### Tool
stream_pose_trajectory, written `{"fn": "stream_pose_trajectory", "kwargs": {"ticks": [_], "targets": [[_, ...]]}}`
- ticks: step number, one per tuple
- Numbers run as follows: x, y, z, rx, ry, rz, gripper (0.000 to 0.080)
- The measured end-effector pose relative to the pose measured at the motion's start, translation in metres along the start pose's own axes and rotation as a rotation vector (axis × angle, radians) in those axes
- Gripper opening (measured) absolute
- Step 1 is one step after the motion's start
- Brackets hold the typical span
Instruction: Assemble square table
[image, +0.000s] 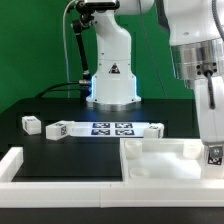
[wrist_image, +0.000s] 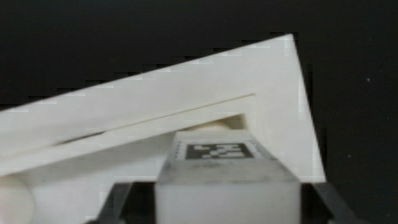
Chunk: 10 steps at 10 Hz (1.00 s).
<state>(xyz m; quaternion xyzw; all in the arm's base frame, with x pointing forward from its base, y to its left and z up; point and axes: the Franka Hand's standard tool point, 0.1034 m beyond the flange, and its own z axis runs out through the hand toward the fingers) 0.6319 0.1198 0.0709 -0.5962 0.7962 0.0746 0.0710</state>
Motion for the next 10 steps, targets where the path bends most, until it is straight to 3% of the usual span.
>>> {"fn": "stream_pose_trajectory", "kwargs": {"ticks": [3,4,5,6,7,10], "targets": [[0.0,0.001,0.001,0.0,0.004,0.02,0.0292],[0.0,0.001,0.001,0.0,0.004,0.02,0.0515],[0.0,0.001,0.001,-0.001,0.004,0.019,0.0515],[-0.002,0.003,0.001,-0.002,0.004,0.013,0.0612],[-0.007,0.01,-0.001,-0.007,0.004,-0.008,0.064],[-0.012,0.022,-0.03,0.018,-0.01,-0.039,0.0649]]}}
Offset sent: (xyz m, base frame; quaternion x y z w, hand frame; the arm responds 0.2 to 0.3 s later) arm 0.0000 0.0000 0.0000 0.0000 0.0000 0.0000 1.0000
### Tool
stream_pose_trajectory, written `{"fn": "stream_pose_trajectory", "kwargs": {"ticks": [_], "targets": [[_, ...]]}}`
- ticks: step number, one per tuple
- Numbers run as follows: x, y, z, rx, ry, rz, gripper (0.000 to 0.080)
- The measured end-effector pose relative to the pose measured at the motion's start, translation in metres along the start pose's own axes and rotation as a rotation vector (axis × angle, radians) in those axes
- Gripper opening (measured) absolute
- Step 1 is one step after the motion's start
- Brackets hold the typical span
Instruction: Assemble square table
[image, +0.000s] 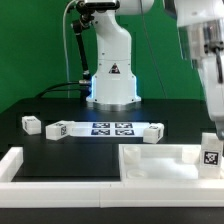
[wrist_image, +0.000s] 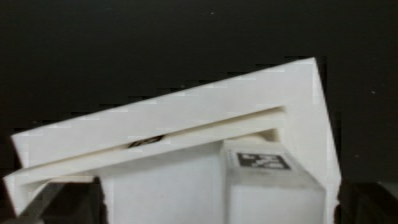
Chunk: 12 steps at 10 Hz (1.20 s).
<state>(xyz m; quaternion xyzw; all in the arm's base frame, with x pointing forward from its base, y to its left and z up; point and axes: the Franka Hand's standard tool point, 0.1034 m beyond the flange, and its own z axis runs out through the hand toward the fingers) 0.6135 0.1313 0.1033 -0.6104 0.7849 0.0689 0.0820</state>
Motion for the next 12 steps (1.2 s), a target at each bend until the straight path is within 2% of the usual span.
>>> {"fn": "stream_pose_trajectory", "kwargs": {"ticks": [1,9,10,11,12], "targets": [[0.0,-0.001,-0.004,0.005,-0.002,-0.001,0.0649],[0.0,0.0,-0.002,0.003,-0.001,-0.005,0.0649],[0.001,0.001,-0.004,0.01,-0.001,-0.054,0.0649],[0.009,0.01,-0.014,0.036,0.001,-0.152,0.0649],[0.017,0.023,-0.022,0.036,0.001,-0.199,0.0649]]}}
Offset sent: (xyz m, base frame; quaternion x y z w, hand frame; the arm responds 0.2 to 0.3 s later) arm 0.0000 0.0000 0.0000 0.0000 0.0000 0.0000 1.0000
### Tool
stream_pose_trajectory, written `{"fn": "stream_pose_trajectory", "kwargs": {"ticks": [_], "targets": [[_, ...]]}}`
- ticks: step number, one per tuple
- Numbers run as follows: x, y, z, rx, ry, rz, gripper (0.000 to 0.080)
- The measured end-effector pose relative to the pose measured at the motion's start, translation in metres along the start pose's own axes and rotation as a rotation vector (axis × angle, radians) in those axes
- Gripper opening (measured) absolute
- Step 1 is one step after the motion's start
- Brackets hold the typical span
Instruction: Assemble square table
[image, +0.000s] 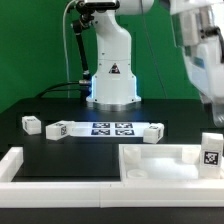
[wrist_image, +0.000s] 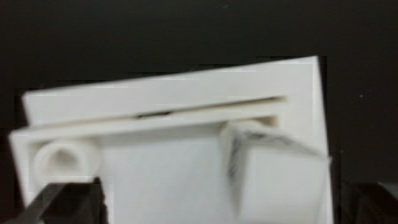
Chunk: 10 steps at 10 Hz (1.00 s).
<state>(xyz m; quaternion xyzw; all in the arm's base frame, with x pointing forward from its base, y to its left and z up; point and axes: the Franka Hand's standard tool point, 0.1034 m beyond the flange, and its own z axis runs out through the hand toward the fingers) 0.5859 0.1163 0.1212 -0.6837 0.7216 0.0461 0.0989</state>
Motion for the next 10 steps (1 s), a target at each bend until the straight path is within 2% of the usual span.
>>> {"fn": "stream_pose_trajectory", "kwargs": {"ticks": [1,5,7,8,9,10], "targets": [[0.005,0.008,-0.004,-0.005,0.001,-0.067,0.0649],[0.006,0.01,-0.003,-0.01,0.002,-0.151,0.0649],[0.006,0.01,-0.003,-0.011,0.002,-0.308,0.0649],[0.012,0.017,-0.002,0.002,0.011,-0.458,0.0649],[0.018,0.035,-0.001,-0.018,0.017,-0.617,0.0649],[0.022,0.047,0.003,-0.044,0.027,-0.71,0.0649]]}}
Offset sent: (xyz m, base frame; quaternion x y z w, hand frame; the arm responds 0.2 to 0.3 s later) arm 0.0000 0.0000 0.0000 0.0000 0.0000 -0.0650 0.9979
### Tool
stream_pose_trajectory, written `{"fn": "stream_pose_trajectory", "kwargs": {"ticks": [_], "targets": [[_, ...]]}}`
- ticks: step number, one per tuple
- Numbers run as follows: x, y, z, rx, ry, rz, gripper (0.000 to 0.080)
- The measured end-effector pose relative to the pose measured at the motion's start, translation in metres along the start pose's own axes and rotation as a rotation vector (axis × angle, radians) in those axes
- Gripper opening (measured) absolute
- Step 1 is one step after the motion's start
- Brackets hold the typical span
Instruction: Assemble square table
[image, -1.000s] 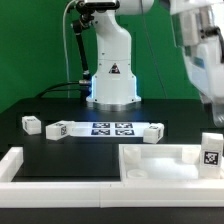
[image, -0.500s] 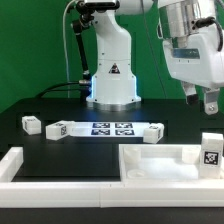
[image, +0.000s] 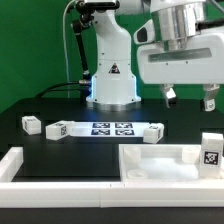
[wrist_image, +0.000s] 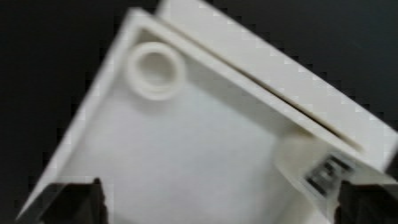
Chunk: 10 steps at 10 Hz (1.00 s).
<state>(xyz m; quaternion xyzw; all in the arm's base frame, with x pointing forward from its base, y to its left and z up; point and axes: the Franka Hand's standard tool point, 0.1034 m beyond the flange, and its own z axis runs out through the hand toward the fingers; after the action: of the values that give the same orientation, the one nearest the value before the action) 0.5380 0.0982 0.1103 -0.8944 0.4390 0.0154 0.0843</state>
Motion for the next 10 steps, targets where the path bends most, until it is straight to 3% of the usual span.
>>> {"fn": "stream_pose_trajectory", "kwargs": {"ticks": [3,6,7,9,10], "targets": [[0.001,0.0,0.002,-0.008,0.006,-0.171,0.0649],[0.001,0.003,0.003,-0.008,0.001,-0.165,0.0649],[0.0,0.031,0.01,-0.016,-0.034,-0.2,0.0649],[-0.001,0.08,0.017,-0.069,-0.116,-0.304,0.0649],[0.0,0.081,0.016,-0.096,-0.209,-0.278,0.0649]]}}
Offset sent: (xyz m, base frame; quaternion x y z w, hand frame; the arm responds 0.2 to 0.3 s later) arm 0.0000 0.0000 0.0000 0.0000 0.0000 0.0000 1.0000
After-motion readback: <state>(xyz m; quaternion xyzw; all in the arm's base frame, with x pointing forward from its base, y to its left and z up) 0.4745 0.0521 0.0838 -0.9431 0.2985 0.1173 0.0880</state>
